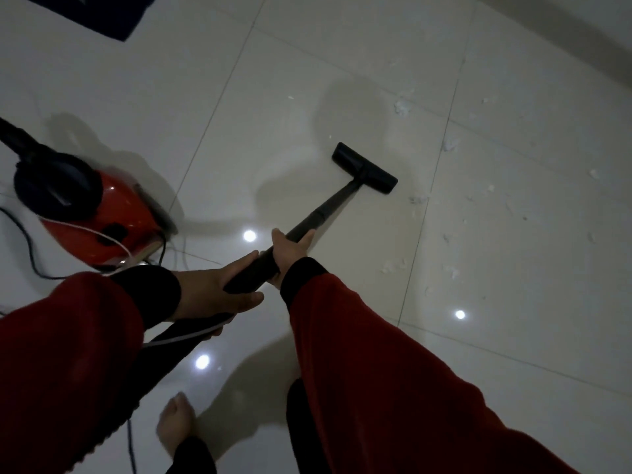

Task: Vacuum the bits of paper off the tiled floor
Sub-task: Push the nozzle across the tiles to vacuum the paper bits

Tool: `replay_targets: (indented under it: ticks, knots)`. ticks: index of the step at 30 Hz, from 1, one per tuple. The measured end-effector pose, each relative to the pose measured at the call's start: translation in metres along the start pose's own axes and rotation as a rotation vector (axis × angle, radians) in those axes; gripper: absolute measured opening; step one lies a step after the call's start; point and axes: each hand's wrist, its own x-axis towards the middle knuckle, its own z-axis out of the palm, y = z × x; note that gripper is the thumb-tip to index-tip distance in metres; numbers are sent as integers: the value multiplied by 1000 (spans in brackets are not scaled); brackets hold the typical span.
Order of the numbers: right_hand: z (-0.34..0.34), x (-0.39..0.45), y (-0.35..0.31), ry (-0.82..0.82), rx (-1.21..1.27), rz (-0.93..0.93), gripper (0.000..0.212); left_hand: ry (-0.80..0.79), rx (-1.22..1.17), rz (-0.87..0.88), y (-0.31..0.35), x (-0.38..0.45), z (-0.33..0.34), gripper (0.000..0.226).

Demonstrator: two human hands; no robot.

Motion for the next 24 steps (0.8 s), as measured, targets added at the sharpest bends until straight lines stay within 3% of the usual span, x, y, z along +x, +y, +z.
replay_targets:
  ticks: [11,24]
  knots:
    - [-33,61,-126,-39,-135,-18,84,82,-179,46,95,66,-49,81]
    - [20,155,-297,48,-136,-75,86,42,110,20,194,133,-216,81]
